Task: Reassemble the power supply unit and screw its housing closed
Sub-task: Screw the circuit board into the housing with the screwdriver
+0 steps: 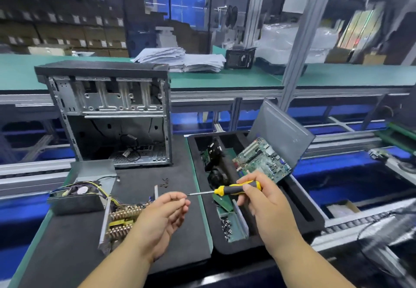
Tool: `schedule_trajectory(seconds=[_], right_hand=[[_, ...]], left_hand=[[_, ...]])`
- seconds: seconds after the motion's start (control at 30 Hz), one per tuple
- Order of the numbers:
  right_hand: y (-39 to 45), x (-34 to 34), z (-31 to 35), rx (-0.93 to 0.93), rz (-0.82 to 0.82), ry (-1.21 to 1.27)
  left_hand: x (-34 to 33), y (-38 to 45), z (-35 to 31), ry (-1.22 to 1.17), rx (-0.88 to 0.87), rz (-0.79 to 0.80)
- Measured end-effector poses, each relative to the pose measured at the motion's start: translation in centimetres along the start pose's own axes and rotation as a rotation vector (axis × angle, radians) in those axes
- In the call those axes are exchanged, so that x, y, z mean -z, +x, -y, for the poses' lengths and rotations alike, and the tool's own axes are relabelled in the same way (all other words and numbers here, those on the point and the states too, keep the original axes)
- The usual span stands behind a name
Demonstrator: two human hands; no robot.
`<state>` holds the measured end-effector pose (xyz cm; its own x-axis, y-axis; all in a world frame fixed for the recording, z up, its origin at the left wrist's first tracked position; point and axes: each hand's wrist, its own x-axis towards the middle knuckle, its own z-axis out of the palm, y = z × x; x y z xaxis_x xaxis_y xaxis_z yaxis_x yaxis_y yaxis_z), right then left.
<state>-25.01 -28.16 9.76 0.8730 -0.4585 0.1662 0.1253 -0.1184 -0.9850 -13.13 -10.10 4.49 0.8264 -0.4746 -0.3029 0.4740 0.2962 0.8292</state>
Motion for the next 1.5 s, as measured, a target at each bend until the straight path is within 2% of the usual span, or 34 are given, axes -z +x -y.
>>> schedule_trajectory(seconds=[0.3, 0.63, 0.87, 1.13, 1.37, 1.5], right_hand=[[-4.0, 6.0, 0.3, 0.004, 0.01, 0.065], [-6.7, 8.3, 0.0, 0.044, 0.065, 0.067], [-6.9, 8.5, -0.3, 0.025, 0.082, 0.063], [-7.2, 7.9, -1.0, -0.018, 0.025, 0.084], [-7.9, 7.7, -2.3, -0.041, -0.074, 0.181], [-8.0, 7.7, -3.1, -0.06, -0.116, 0.179]], left_hand=[[-4.2, -4.2, 3.3, 0.032, 0.009, 0.033], [-6.0, -7.3, 4.7, 0.054, -0.007, -0.019], [-6.1, -8.8, 4.7, 0.151, -0.125, -0.002], [-5.5, -9.5, 4.7, 0.367, -0.293, -0.005], [-6.2, -9.5, 5.9, 0.283, -0.295, 0.008], [-6.1, -9.3, 6.6, 0.333, -0.294, 0.012]])
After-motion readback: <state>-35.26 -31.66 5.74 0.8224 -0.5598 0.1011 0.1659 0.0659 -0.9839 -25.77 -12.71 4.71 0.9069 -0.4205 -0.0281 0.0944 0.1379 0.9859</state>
